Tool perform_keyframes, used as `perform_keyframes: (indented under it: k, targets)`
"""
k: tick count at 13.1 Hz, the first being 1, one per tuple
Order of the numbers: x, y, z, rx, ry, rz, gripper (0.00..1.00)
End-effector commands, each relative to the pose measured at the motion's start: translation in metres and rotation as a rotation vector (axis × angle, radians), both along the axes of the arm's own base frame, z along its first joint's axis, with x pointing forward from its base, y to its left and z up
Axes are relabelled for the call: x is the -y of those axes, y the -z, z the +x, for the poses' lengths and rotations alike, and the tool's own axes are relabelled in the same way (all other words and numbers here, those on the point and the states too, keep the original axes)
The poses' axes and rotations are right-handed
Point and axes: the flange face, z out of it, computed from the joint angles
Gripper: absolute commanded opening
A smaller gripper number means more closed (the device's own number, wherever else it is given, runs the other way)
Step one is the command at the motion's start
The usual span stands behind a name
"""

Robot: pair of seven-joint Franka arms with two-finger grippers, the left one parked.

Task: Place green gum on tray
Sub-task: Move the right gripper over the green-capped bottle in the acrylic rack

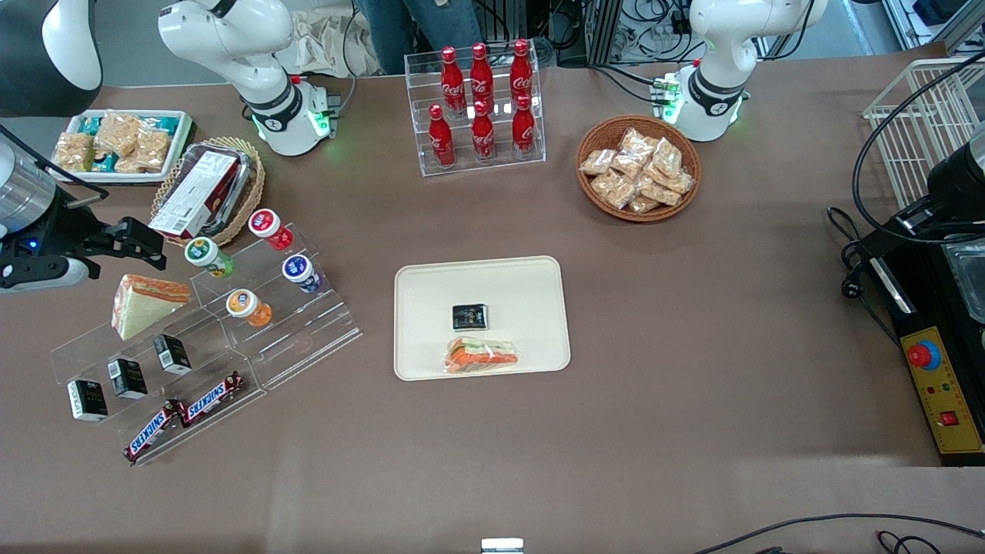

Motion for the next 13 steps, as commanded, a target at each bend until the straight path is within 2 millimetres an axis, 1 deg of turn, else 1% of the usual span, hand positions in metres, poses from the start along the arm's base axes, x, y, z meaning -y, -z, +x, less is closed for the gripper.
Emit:
perform_keyframes:
  k: [1, 3, 5, 7, 9, 11, 13]
  targets:
    - [0.003, -0.003, -0.008, -0.002, 0.014, 0.003, 1.00]
    - [0.001, -0.005, -0.012, -0.002, 0.004, 0.004, 1.00]
    - [0.001, 0.000, -0.021, -0.014, -0.006, 0.003, 1.00]
    - [-0.011, 0.002, -0.033, -0.014, -0.057, -0.004, 1.00]
    - [-0.010, 0.013, -0.053, -0.018, -0.068, -0.005, 1.00]
    - [-0.009, 0.025, -0.069, -0.034, -0.090, -0.006, 1.00]
    - [0.000, 0.042, -0.083, -0.038, -0.136, -0.010, 1.00]
